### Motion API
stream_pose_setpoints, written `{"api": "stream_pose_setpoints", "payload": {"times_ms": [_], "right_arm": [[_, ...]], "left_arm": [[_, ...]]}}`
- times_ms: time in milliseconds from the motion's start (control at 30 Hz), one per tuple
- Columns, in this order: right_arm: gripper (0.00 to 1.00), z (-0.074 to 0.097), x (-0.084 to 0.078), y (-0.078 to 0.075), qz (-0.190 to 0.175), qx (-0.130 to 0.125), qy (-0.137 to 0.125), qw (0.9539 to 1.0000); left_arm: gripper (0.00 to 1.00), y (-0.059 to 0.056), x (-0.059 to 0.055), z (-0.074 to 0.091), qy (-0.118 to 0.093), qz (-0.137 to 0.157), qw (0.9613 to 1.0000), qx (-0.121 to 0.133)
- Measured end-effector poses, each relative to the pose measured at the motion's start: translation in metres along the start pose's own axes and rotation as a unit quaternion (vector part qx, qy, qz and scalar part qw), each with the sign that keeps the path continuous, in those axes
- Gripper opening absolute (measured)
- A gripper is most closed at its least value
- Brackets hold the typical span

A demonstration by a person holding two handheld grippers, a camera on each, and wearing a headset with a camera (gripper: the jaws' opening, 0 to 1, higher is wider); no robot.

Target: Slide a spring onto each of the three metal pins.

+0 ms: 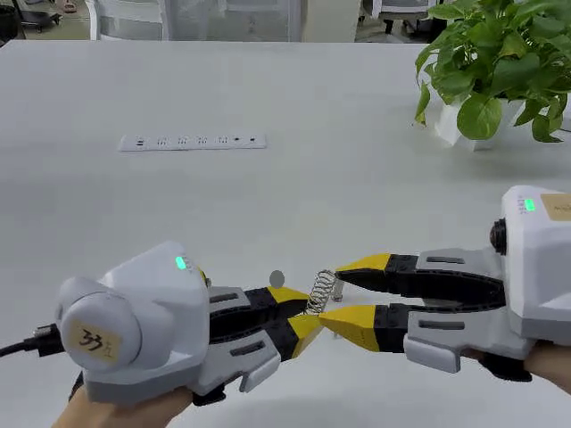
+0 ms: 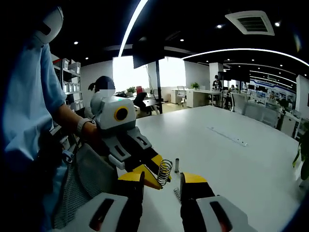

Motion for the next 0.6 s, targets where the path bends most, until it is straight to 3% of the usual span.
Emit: {"api": "stream_pose_setpoints", "payload": {"times_ms": [200, 300, 467, 600], "right_arm": [[0.29, 0.000, 0.002, -0.005, 0.026, 0.021, 0.032, 0.9990], [0.29, -0.001, 0.004, -0.007, 0.059, 0.046, 0.066, 0.9950], [0.29, -0.007, 0.005, -0.006, 0.101, 0.093, 0.116, 0.9837], [0.27, -0.012, 0.004, -0.004, 0.132, 0.130, 0.155, 0.9704]], "left_arm": [[0.06, 0.001, -0.005, 0.001, 0.025, -0.007, 0.9995, -0.017], [0.06, 0.001, -0.008, 0.003, 0.046, -0.020, 0.9982, -0.034], [0.06, 0.000, -0.010, 0.002, 0.070, -0.033, 0.9953, -0.058], [0.06, -0.002, -0.011, 0.000, 0.095, -0.061, 0.9903, -0.082]]}}
Point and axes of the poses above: the centre of the closed fingertips' face, and the gripper's own axes: z roughly backward along the fingers, y roughly to its left, x roughly out of its top, the point moved 10 cm from there along z, roughly backward along the fingers, and after that the axes turned 14 degrees about -y, right-handed, at the moved point
